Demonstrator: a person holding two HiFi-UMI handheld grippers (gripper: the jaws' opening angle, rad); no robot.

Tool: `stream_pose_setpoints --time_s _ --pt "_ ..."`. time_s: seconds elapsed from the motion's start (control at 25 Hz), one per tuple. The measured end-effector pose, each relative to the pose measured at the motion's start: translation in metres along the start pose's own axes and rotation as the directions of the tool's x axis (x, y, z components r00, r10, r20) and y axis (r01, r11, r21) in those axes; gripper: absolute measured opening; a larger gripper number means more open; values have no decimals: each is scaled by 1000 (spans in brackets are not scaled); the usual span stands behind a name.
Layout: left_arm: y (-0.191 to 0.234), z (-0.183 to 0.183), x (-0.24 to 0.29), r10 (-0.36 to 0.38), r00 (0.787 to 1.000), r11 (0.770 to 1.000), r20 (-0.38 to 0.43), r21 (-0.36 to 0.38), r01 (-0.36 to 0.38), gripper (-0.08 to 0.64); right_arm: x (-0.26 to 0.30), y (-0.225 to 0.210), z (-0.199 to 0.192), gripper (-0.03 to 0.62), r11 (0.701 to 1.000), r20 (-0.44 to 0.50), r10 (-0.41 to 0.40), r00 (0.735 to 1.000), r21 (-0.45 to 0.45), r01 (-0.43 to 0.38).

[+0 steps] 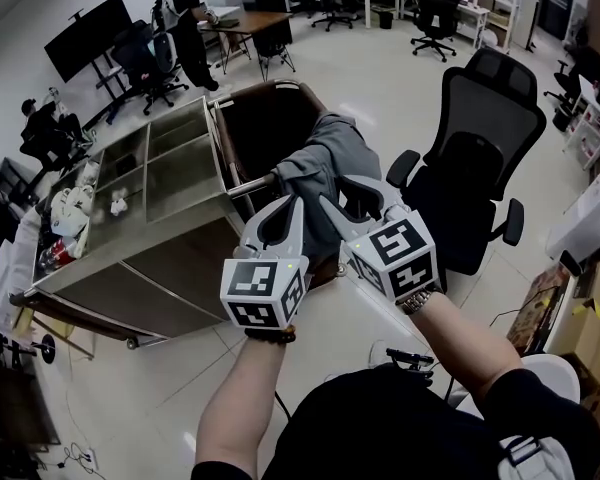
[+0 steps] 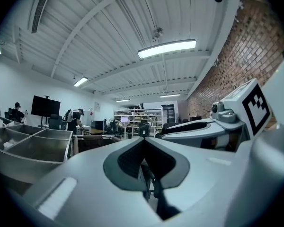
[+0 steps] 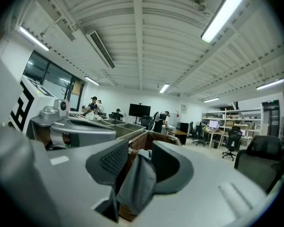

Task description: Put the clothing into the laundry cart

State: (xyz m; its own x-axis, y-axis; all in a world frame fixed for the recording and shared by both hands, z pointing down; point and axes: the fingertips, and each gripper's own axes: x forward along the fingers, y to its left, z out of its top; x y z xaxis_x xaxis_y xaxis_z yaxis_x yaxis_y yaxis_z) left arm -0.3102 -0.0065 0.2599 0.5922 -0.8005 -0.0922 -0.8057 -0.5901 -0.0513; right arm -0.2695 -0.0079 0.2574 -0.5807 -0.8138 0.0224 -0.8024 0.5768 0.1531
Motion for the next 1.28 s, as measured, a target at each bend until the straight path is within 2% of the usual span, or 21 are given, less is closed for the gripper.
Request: stream_pose_setpoints --time_s 0.4,0.84,1.28 --pt "-11 -7 -8 -10 1000 1000 -2 11 10 2 -15 8 -7 62 1000 36 -20 999 10 20" --pt "-20 -6 -17 -14 1000 1000 4 21 14 3 -24 16 -3 2 999 61 -37 997 -7 38" --pt "-23 -3 -27 -9 1000 999 14 33 9 2 -29 28 -1 0 999 83 -28 996 -38 31"
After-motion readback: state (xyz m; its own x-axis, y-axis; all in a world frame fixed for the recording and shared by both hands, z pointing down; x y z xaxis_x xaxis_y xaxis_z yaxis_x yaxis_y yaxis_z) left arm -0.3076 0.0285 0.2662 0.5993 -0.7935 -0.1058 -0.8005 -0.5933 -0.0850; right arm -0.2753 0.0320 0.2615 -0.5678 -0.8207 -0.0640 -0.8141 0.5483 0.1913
